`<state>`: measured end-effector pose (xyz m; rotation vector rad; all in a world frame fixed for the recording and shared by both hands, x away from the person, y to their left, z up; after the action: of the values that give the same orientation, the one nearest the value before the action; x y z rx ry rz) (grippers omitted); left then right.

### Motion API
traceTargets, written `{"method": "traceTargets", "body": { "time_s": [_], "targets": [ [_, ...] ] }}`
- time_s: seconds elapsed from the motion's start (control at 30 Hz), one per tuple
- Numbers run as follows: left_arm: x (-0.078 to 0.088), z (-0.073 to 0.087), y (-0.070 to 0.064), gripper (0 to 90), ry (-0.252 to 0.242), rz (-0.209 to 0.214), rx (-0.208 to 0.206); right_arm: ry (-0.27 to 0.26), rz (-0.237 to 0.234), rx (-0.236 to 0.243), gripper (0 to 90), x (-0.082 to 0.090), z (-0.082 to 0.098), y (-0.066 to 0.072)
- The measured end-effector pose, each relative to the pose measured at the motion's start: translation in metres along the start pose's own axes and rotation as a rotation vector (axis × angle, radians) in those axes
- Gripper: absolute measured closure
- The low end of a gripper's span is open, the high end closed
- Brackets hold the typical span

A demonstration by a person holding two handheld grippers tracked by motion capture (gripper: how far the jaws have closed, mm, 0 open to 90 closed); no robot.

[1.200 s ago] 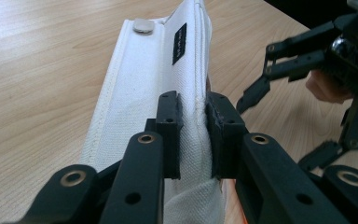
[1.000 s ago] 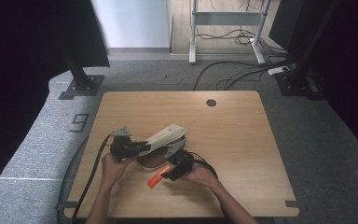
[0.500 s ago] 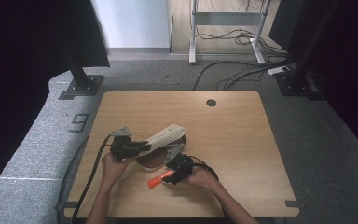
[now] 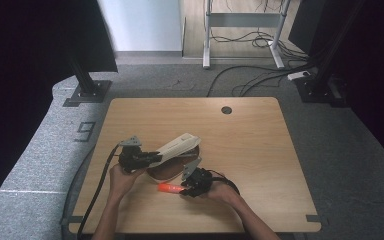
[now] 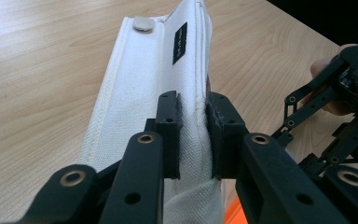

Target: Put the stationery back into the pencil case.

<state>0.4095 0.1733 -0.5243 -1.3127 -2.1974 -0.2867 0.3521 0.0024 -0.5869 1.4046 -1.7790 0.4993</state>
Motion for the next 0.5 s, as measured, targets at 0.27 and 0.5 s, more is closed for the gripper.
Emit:
{"method": "traceTargets", "body": {
  "time_s": [0.27,0.5],
  "targets": [
    [0.0,0.0,0.0,76.0,-0.001,0.0,0.0,-0.028,-0.015,0.0,65.0,0.004,-0.001,0.004],
    [0.001,0.0,0.001,76.1,-0.003,-0.001,0.0,-0.074,-0.017,0.006,65.0,0.018,-0.007,0.006]
  ]
}}
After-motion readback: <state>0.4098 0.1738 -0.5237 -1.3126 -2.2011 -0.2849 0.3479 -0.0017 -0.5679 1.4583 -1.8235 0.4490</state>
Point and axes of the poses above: each handheld gripper's, and its own axes: x roughly backward along the jaws, z roughly out of its underside, y roughly to its left, the point moved 7 cm from there along -x, roughly forward along the jaws, and after that the axes turned 12 degrees about -x, right-handed, at the moved point
